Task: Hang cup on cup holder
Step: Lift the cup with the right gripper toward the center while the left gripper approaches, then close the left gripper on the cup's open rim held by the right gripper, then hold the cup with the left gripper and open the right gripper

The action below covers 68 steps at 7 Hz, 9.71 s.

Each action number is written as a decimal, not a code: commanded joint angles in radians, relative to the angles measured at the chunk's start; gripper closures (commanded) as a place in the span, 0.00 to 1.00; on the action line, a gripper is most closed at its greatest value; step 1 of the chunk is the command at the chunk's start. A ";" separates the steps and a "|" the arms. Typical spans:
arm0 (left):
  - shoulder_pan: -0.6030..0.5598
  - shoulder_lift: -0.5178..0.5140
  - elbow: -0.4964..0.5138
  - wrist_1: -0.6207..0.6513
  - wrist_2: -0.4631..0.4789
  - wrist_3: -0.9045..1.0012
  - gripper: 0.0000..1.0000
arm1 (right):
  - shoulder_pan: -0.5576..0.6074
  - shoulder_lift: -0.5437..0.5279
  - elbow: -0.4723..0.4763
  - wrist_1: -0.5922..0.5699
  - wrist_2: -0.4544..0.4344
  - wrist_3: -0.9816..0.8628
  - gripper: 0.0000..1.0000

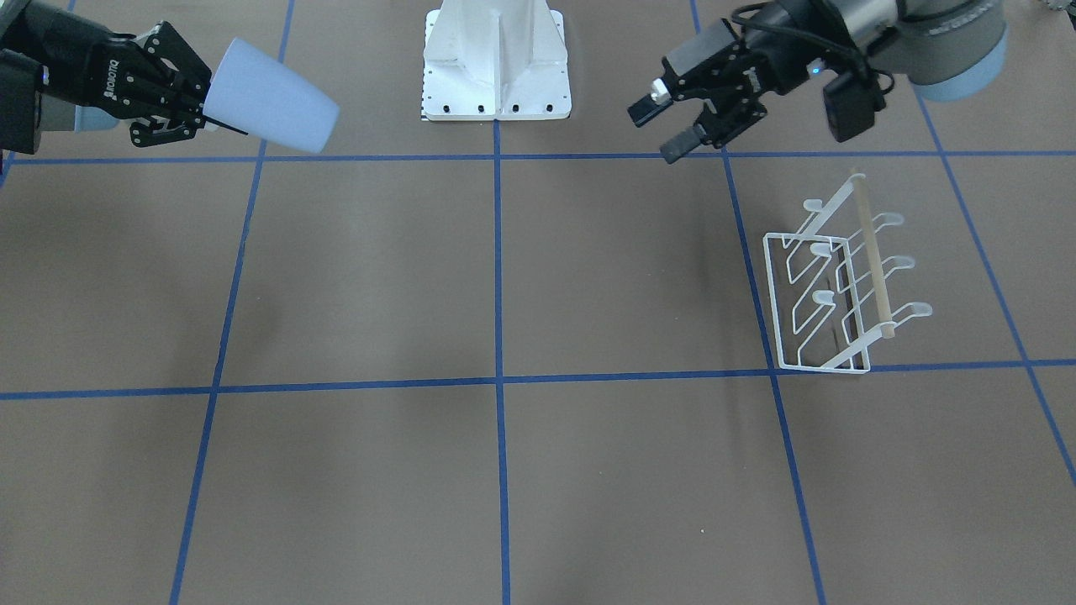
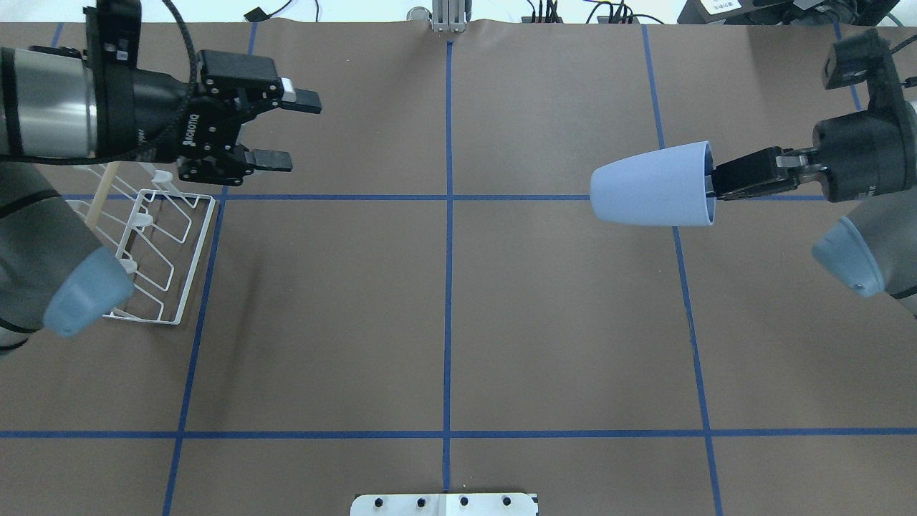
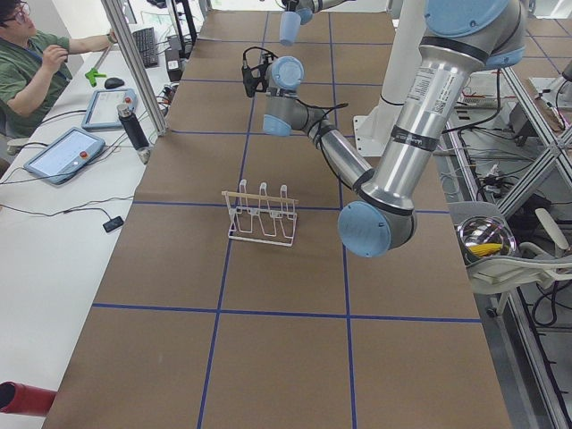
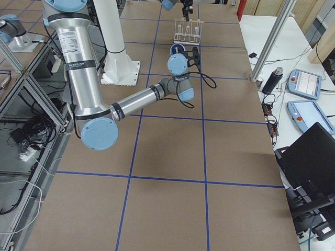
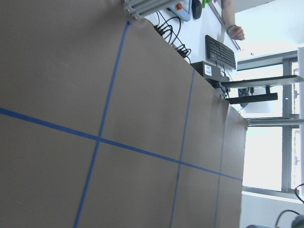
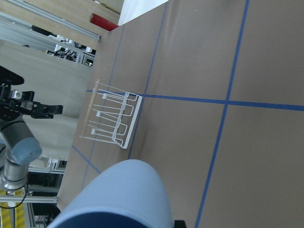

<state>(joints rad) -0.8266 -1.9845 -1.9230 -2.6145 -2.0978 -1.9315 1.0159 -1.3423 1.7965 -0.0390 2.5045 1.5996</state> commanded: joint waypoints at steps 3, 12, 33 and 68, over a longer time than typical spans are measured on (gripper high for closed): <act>0.351 -0.125 -0.072 -0.009 0.442 -0.090 0.03 | -0.227 0.041 0.043 0.213 -0.351 0.105 1.00; 0.391 -0.132 -0.068 -0.065 0.452 -0.188 0.03 | -0.298 0.021 0.026 0.354 -0.427 0.106 1.00; 0.432 -0.166 -0.070 -0.088 0.469 -0.208 0.52 | -0.364 0.023 0.032 0.354 -0.486 0.100 1.00; 0.435 -0.146 -0.082 -0.139 0.461 -0.204 1.00 | -0.393 -0.076 0.017 0.461 -0.541 0.102 0.00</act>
<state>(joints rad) -0.3894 -2.1332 -1.9999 -2.7539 -1.6350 -2.1386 0.6209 -1.3808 1.8203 0.3917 1.9651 1.7057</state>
